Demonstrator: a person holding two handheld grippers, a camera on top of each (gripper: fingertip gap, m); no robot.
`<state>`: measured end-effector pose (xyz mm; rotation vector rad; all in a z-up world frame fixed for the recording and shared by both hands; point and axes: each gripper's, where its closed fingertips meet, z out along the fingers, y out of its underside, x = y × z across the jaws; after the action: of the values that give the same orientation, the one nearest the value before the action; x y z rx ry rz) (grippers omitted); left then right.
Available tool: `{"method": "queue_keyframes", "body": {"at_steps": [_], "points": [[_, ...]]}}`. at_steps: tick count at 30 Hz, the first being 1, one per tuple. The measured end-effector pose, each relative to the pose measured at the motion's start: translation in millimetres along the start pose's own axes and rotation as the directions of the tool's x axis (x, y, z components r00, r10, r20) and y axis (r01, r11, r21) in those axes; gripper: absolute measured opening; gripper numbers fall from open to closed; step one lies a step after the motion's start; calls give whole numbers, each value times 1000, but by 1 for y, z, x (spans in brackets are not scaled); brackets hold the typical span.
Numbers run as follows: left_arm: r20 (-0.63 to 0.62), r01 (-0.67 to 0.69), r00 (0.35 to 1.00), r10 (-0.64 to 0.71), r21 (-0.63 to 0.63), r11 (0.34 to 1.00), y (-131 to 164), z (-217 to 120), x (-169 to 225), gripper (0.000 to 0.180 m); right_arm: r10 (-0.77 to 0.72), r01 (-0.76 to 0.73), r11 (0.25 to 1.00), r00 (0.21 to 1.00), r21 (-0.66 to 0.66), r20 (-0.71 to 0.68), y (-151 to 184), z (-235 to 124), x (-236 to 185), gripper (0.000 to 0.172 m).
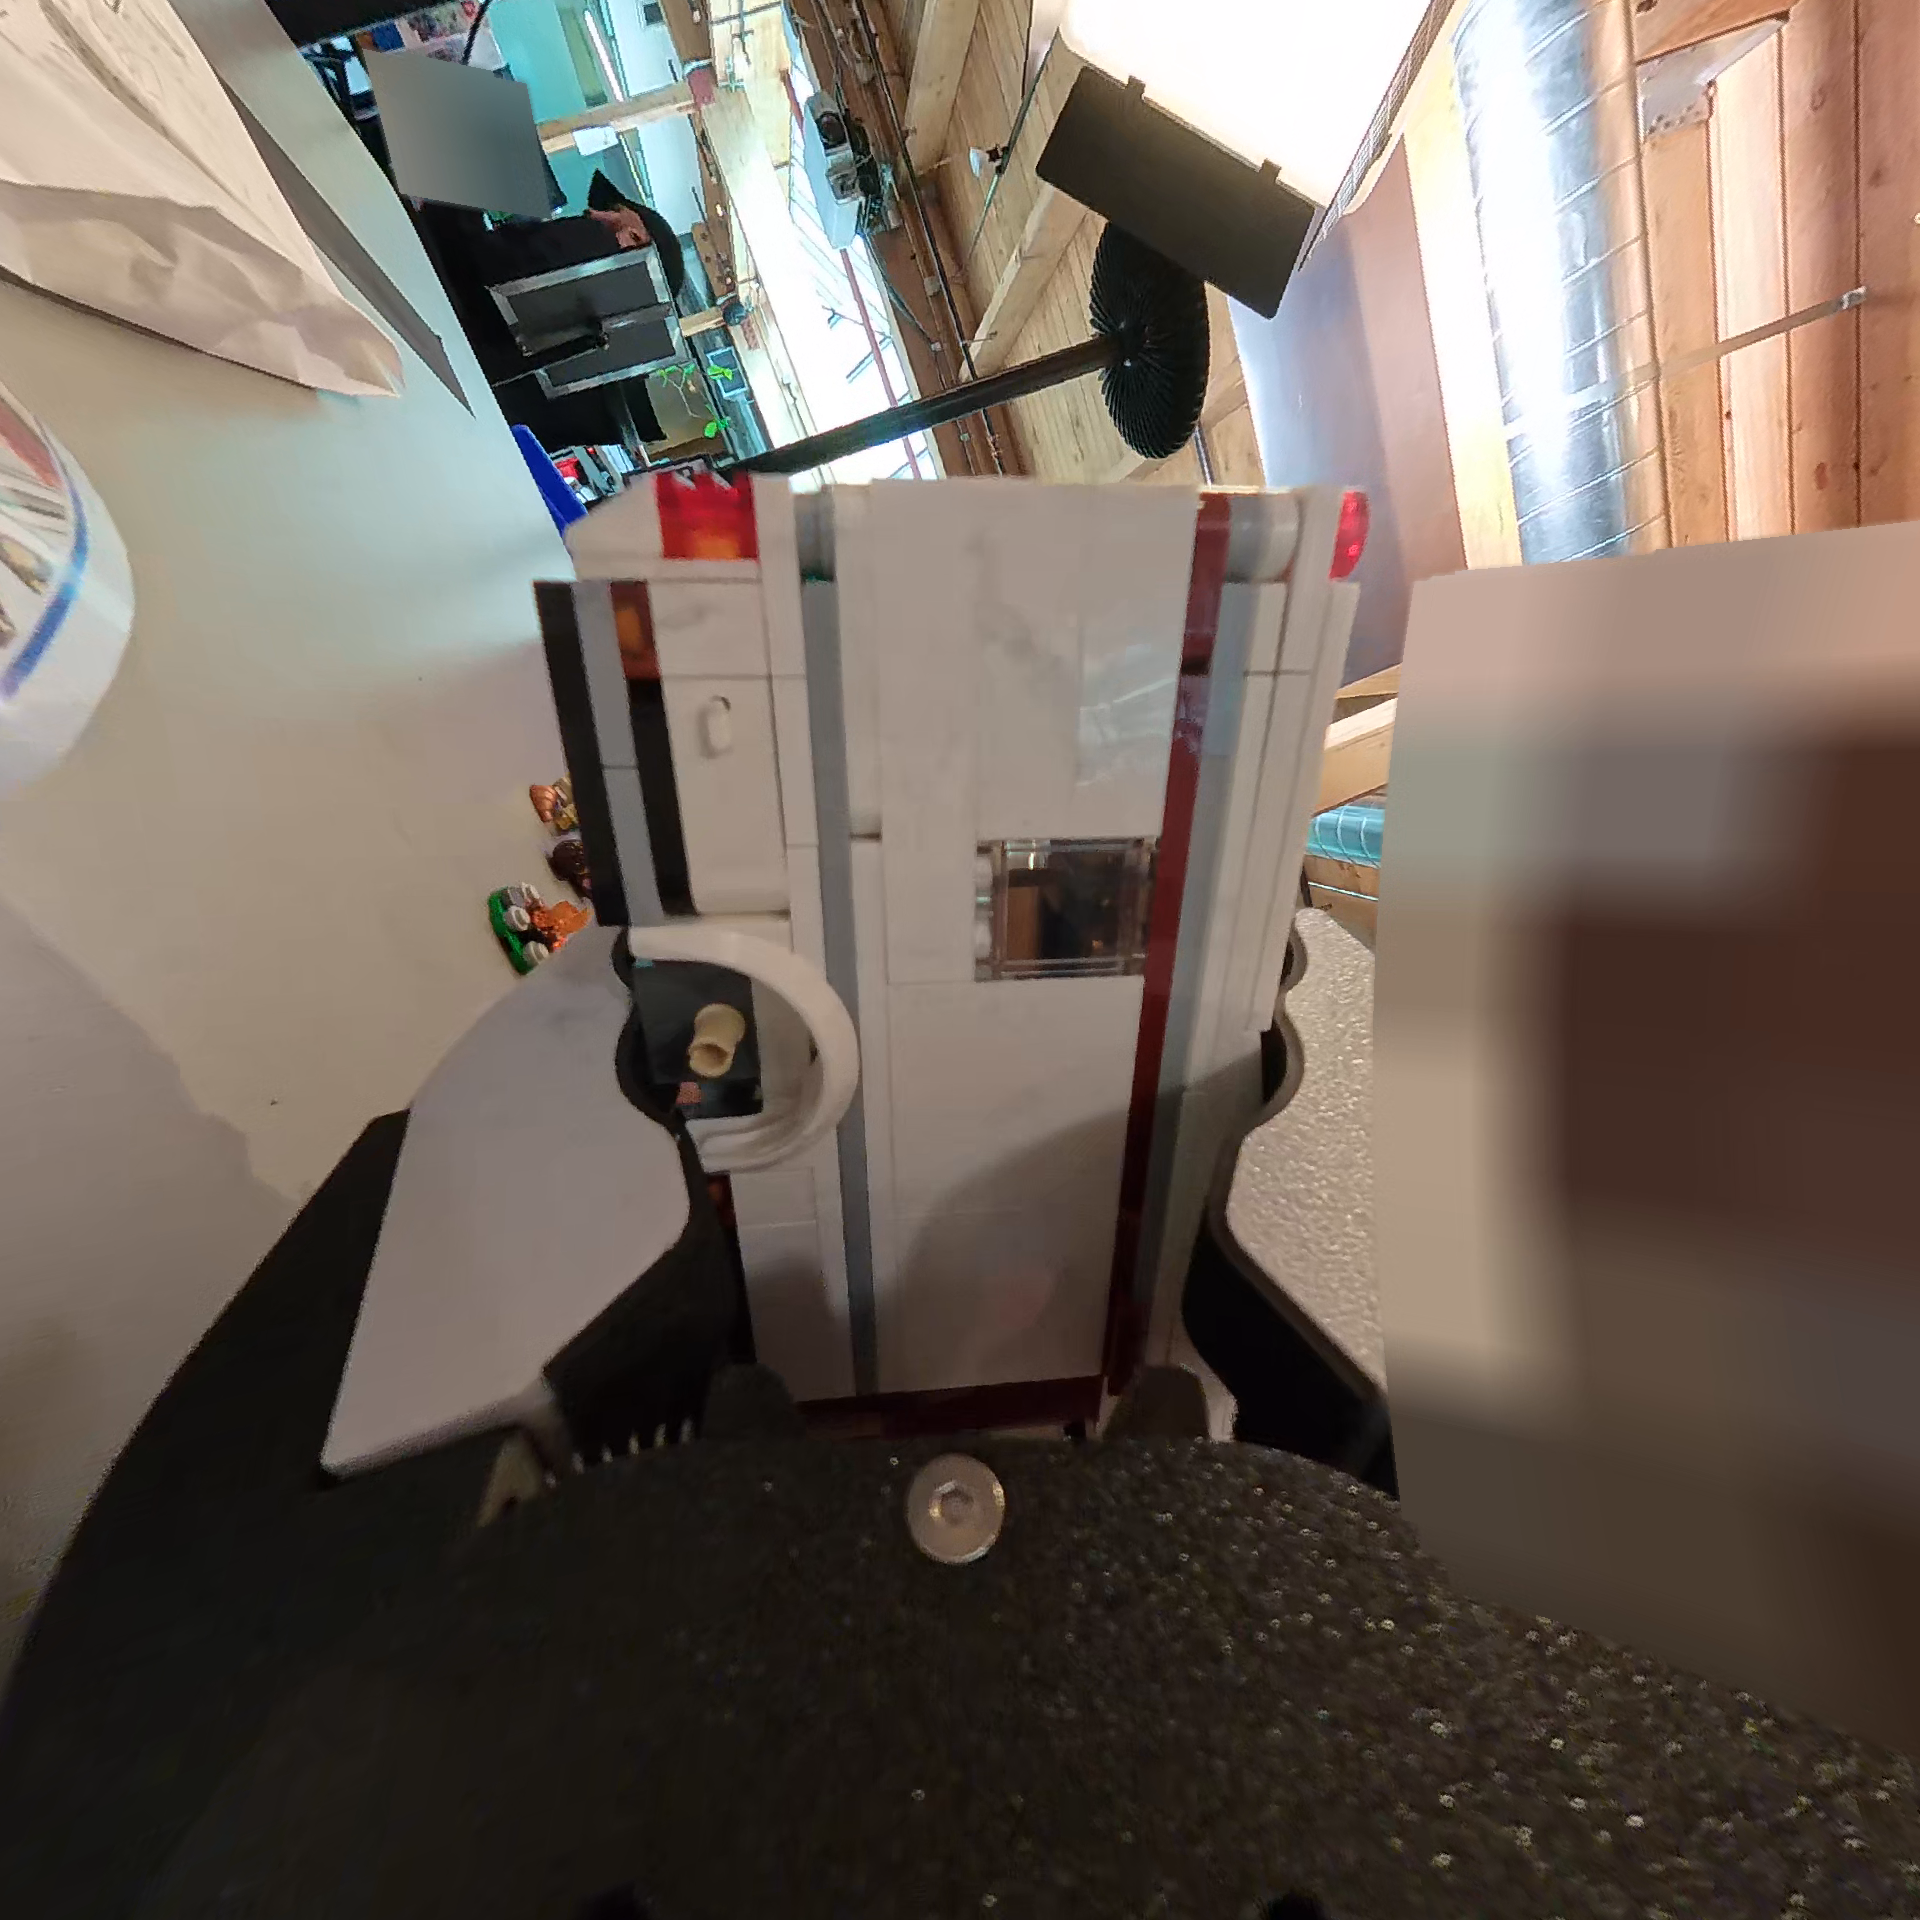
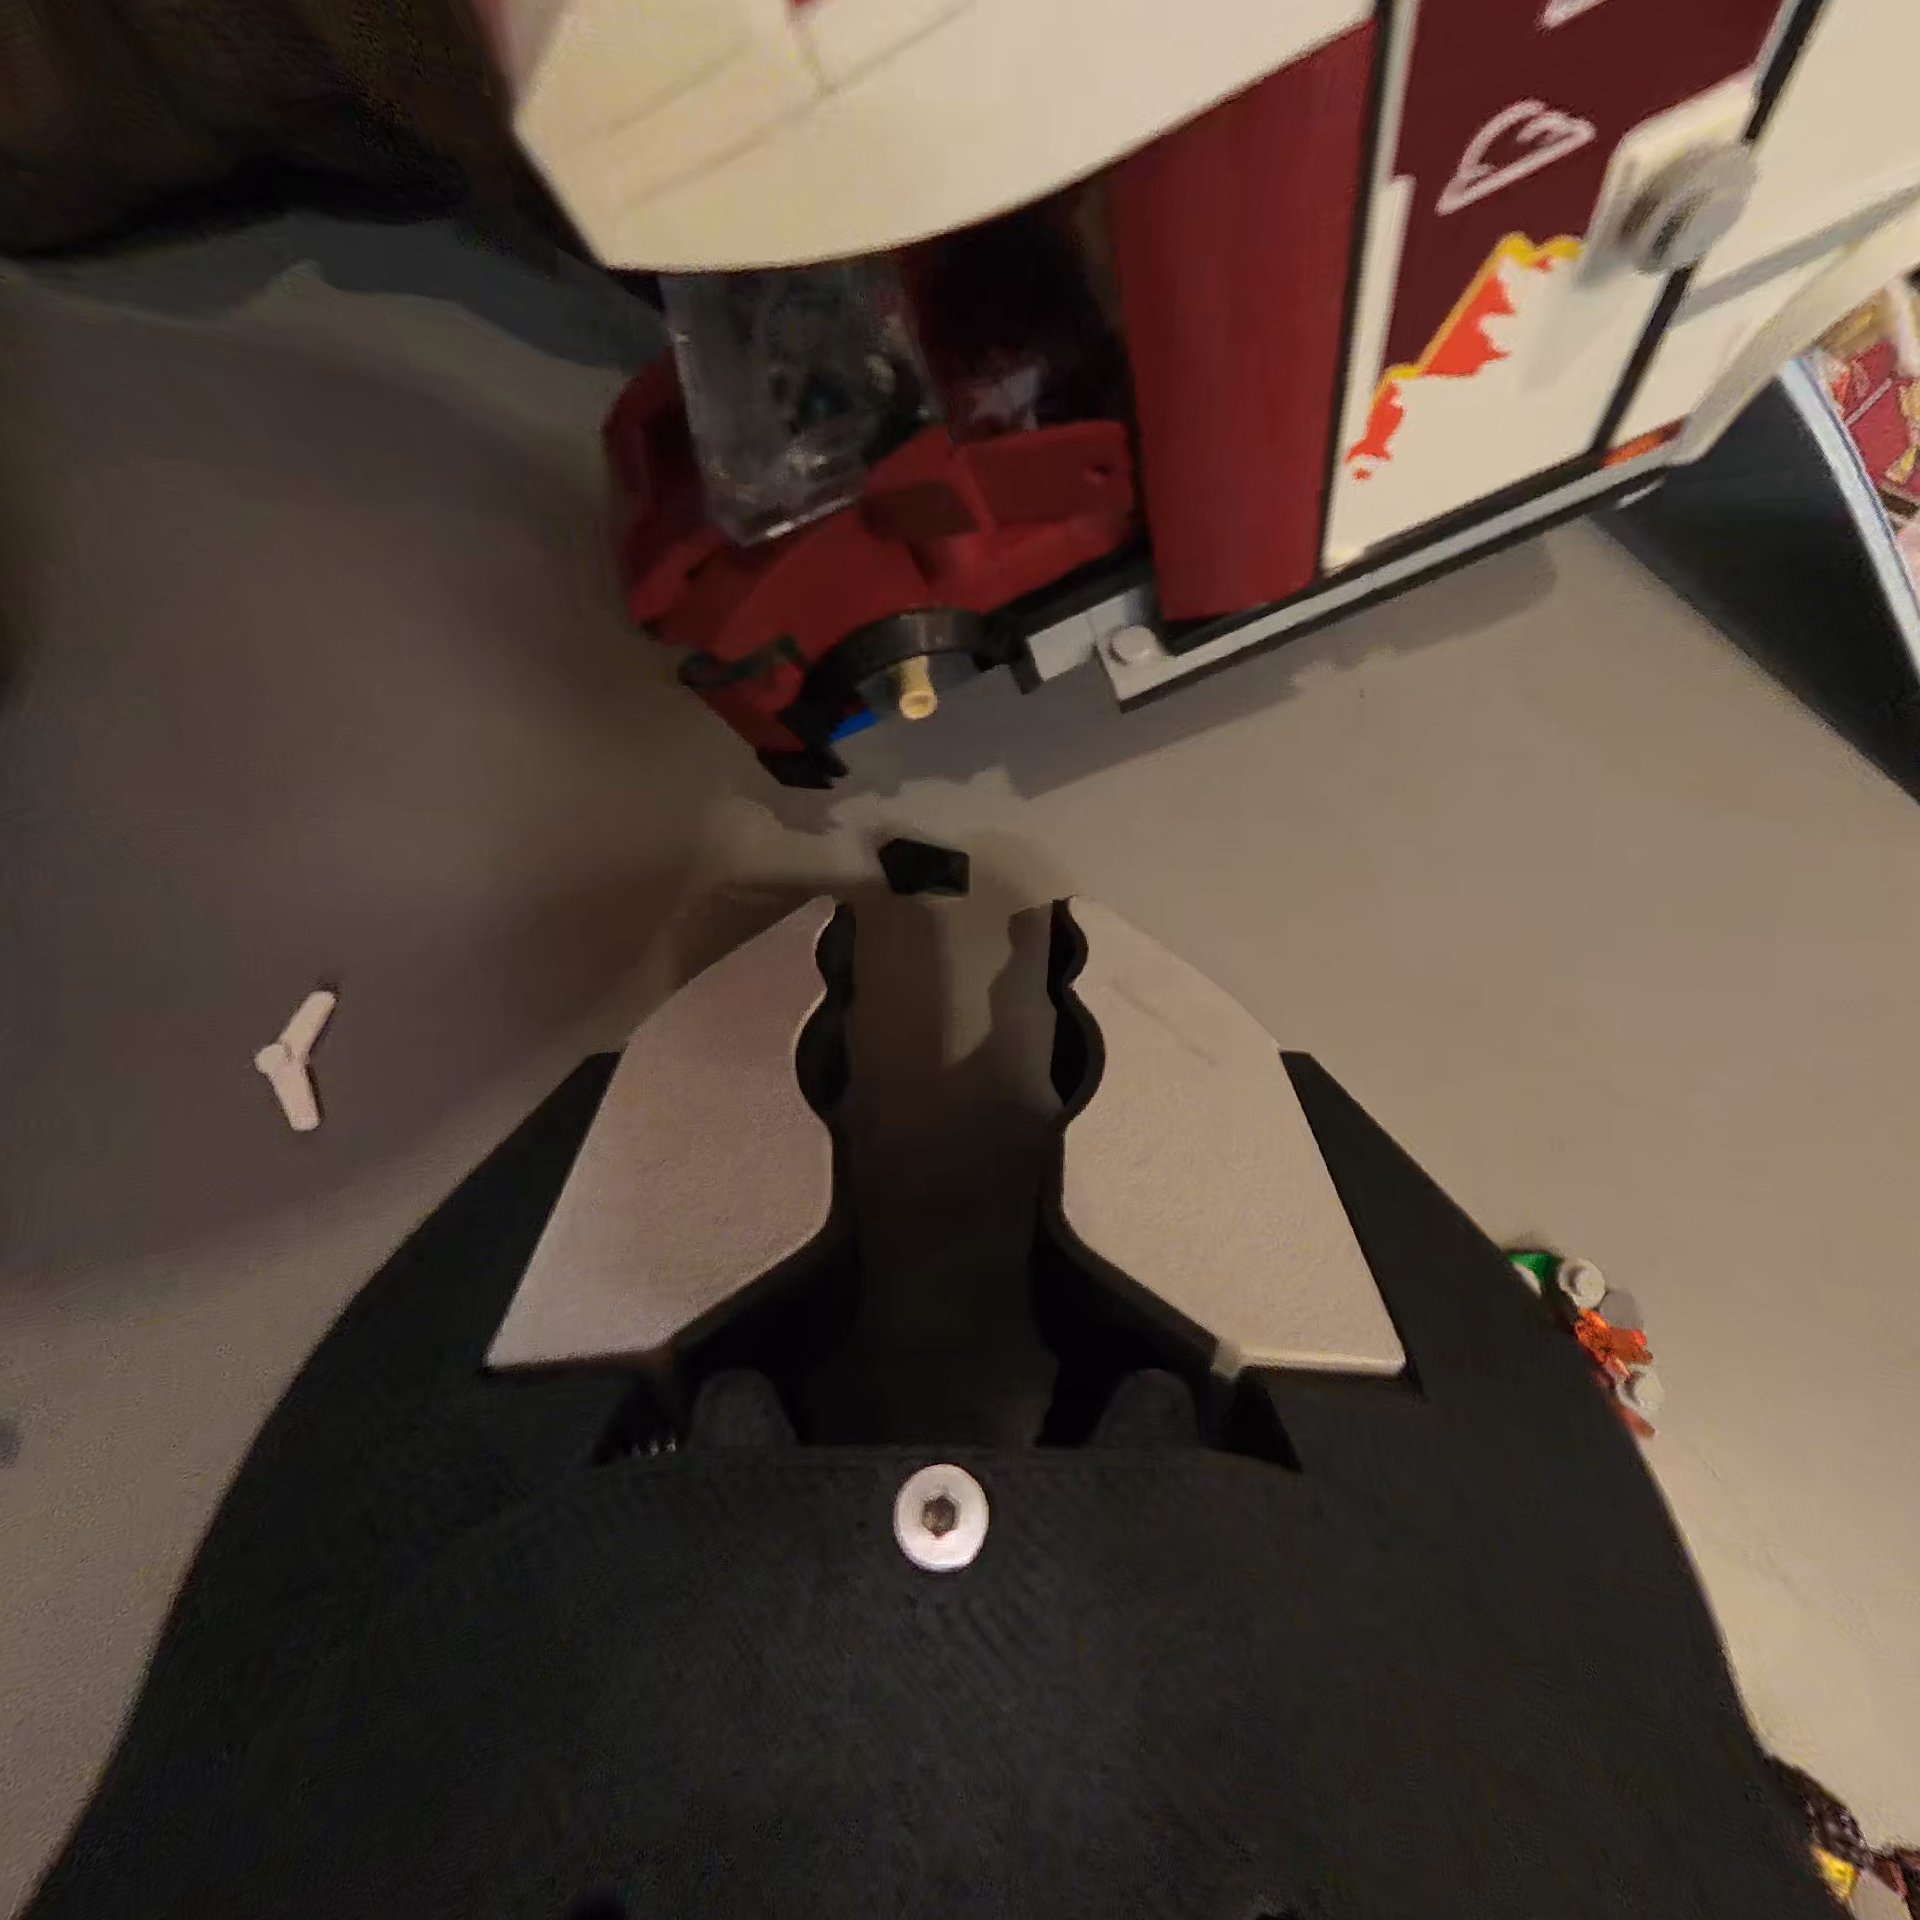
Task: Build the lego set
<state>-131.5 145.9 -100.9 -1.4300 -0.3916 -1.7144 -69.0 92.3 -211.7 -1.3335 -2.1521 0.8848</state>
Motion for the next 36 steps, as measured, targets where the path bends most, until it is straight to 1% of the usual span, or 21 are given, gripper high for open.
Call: {"method": "queue_keyframes", "body": {"at_steps": [3, 6, 14, 19, 25, 27, 31, 33, 36], "points": [[17, -15, 1000, 15, 3, 1000, -4, -3, -1, 110, -44, 44, 999, 999, -19, -6, 0, 5, -4, 34], [15, -13, 1000, 13, 22, 1000, -10, -5, -1, 110, -84, 84, 996, 996, -20, -29, -3, 8, -1, 27], [-8, -7, 1000, 7, 51, 999, -17, -9, 4, 110, -86, 85, 996, 994, -14, -68, -3, 7, 17, 18], [5, -12, 1000, 12, 67, 998, -18, -10, 4, 110, -87, 87, 996, 989, -8, -123, -3, 4, 24, 19], [24, -16, 1000, 14, 122, 992, -25, -15, 3, 110, -141, 143, 990, 983, 6, -121, -5, 3, 18, 24], [38, -37, 999, 33, 131, 991, -27, -17, 2, 110, -112, 114, 993, 986, 7, -121, -5, 3, 18, 25], [48, -46, 998, 39, 148, 988, -29, -19, -1, 110, 64, -64, 998, 996, 17, -57, -8, 4, 8, 29], [42, -46, 998, 40, 150, 988, -28, -18, -1, 110, 99, -99, 995, 992, 3, -76, -6, 5, 8, 31], [34, -55, 998, 51, 141, 988, -27, -17, 1, 110, 107, -110, 994, 988, -17, -110, -6, 10, 9, 32]]}}
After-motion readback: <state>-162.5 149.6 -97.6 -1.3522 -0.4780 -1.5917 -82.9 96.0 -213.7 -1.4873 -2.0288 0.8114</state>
